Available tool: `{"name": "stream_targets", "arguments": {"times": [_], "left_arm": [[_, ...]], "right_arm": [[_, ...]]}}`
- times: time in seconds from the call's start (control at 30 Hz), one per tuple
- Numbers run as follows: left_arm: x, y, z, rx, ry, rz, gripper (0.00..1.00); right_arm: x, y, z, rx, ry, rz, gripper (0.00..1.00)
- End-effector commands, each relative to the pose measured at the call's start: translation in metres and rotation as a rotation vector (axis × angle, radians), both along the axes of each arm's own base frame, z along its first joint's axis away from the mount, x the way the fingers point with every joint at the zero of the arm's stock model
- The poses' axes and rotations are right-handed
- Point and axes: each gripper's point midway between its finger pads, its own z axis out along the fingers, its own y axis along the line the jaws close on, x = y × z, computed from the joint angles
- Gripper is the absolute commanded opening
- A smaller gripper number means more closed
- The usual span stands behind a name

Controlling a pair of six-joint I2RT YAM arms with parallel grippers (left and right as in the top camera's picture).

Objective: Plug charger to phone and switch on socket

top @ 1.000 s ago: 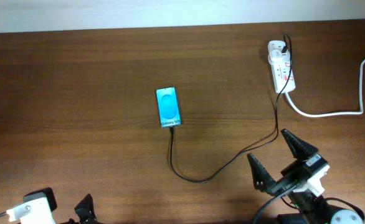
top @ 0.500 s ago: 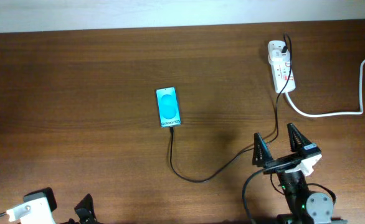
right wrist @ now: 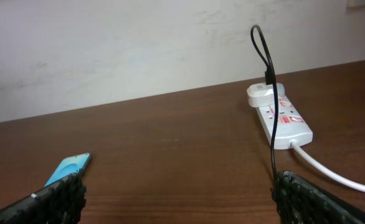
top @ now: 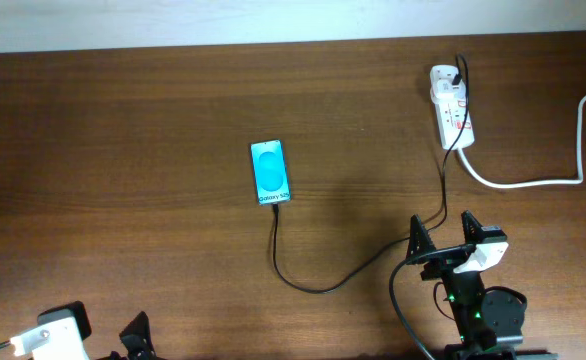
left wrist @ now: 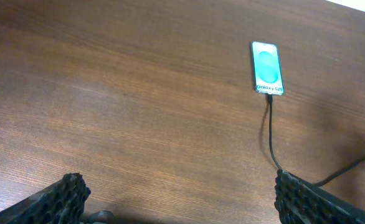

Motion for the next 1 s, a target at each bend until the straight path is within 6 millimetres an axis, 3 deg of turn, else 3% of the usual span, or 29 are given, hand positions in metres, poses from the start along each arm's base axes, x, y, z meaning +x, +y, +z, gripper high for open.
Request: {"name": "stream_targets", "arguments": {"times": [0.0,0.47,0.57,0.63,0.7,0.9,0.97], "left_arm": [[0.000,0.002,0.002,-0.001,-0.013,0.013,0.99],[0.000,0.002,0.001,-0.001,-0.012,0.014,0.99],[-0.001,0.010,0.003,0.007,-0.027,0.090,0.99],[0.004,0.021,0.014,0.021,-0.125,0.160,0.99],[0.015,0.021,0.017,0.050,-0.254,0.147,0.99],[0.083,-0.004,-0.025,0.145,-0.441,0.000,0.99],[0.100,-0.008,-0.029,0.202,-0.517,-0.043,0.99]], "right_arm": [[0.000,0.000,-0.003,0.007,0.007,-0.004,0.98],[0.000,0.000,-0.003,0.007,0.007,-0.004,0.98],[0.000,0.000,-0.003,0.007,0.007,-0.004,0.98],[0.000,0.000,-0.003,0.007,0.007,-0.004,0.98],[0.000,0.000,-0.003,0.007,0.007,-0.004,0.98],[0.000,0.000,-0.003,0.007,0.007,-0.004,0.99],[0.000,0.000,-0.003,0.007,0.007,-0.004,0.98]]}}
